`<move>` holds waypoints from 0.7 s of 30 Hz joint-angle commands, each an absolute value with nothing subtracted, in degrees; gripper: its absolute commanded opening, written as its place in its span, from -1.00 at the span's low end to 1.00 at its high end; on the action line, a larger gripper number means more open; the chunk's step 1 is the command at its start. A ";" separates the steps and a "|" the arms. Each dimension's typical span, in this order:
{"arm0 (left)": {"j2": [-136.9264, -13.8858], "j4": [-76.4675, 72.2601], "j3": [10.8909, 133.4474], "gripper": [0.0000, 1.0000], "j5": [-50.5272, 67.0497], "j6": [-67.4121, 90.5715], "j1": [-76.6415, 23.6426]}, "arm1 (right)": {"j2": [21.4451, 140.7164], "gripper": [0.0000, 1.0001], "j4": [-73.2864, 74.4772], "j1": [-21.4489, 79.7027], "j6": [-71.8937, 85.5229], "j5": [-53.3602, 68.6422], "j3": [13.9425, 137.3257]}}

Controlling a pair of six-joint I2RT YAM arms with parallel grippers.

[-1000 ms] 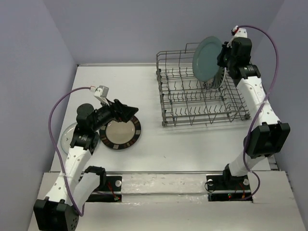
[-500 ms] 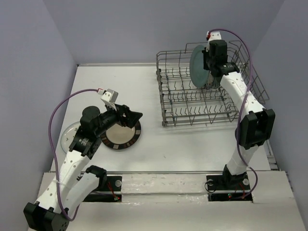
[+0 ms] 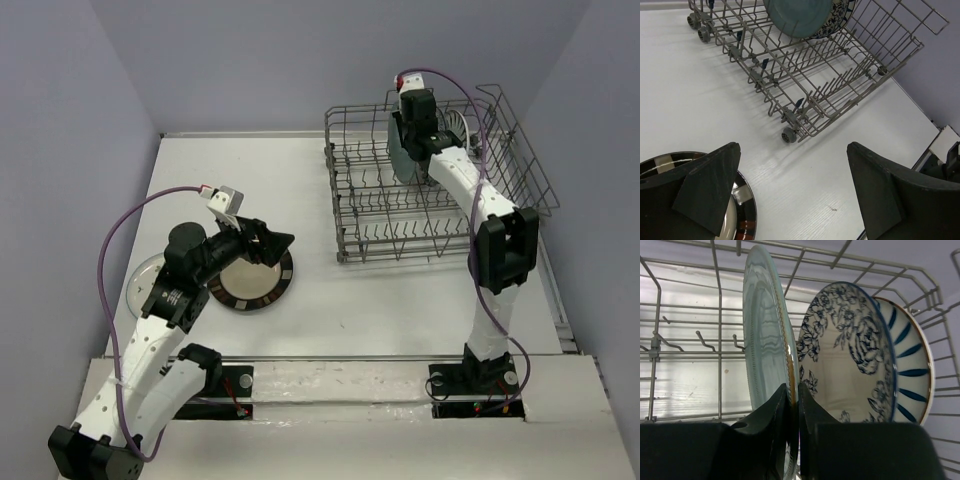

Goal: Load the plates into the dish rack

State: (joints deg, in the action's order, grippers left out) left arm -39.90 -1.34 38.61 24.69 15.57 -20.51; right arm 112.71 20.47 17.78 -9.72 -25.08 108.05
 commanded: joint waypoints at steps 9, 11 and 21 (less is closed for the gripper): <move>-39.81 -1.76 40.52 0.98 22.06 14.85 -20.39 | 110.14 -0.45 10.55 18.98 -8.88 -31.03 105.65; -39.90 -1.67 40.61 0.98 21.53 14.85 -19.95 | 108.73 0.00 10.81 18.98 -7.65 -30.76 105.21; -39.29 -1.58 40.61 0.98 19.51 15.38 -16.79 | 97.04 0.56 15.38 21.96 3.50 -19.61 99.33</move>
